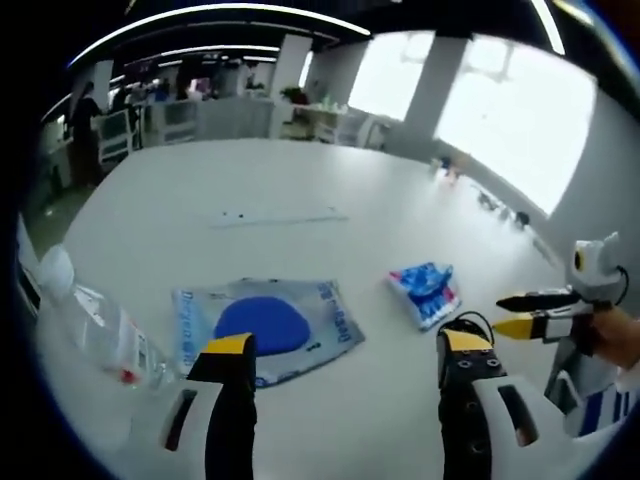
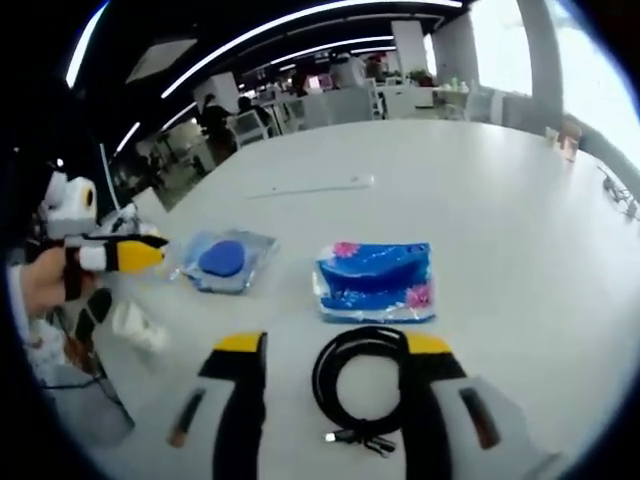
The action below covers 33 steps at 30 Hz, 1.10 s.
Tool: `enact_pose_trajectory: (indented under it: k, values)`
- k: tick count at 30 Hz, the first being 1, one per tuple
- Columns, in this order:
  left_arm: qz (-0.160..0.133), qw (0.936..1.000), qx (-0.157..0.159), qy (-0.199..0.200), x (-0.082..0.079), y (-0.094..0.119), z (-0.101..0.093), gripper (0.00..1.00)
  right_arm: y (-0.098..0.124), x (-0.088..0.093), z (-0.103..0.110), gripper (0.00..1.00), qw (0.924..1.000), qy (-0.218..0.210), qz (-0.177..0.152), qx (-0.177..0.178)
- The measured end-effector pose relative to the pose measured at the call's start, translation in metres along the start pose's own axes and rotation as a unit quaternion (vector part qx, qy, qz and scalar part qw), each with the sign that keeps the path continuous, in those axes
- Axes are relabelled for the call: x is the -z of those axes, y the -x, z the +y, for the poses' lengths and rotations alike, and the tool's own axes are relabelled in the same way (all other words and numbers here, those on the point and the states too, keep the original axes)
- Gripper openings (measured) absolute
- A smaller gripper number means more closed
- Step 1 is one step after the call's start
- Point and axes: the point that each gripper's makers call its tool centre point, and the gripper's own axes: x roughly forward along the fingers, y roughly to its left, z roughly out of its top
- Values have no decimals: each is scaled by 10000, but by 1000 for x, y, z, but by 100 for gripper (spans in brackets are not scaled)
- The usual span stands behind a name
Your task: Arrange the tabletop items into an orderly group along one side of the table until the central work area is clear of visible clutter.
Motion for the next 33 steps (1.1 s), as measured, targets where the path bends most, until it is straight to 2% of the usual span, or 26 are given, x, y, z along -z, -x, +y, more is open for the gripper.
enact_pose_trajectory:
  k: [5,12,18,23,33]
  values:
    - [25,10000,-71,21,2,4,13,70,-5,-2,6,49,10000,56,25,-51]
    - [-24,9996,-274,41,-2,11,42,69,-17,-4,20,43,9998,130,59,-164]
    - [14,9988,-464,147,1,15,67,69,-25,-5,33,41,9995,141,97,-268]
    - [83,9981,-607,67,8,14,75,68,-34,-9,43,39,9992,133,88,-355]
    - [219,9970,-734,87,20,-2,83,64,-58,-15,66,37,9982,224,102,-541]
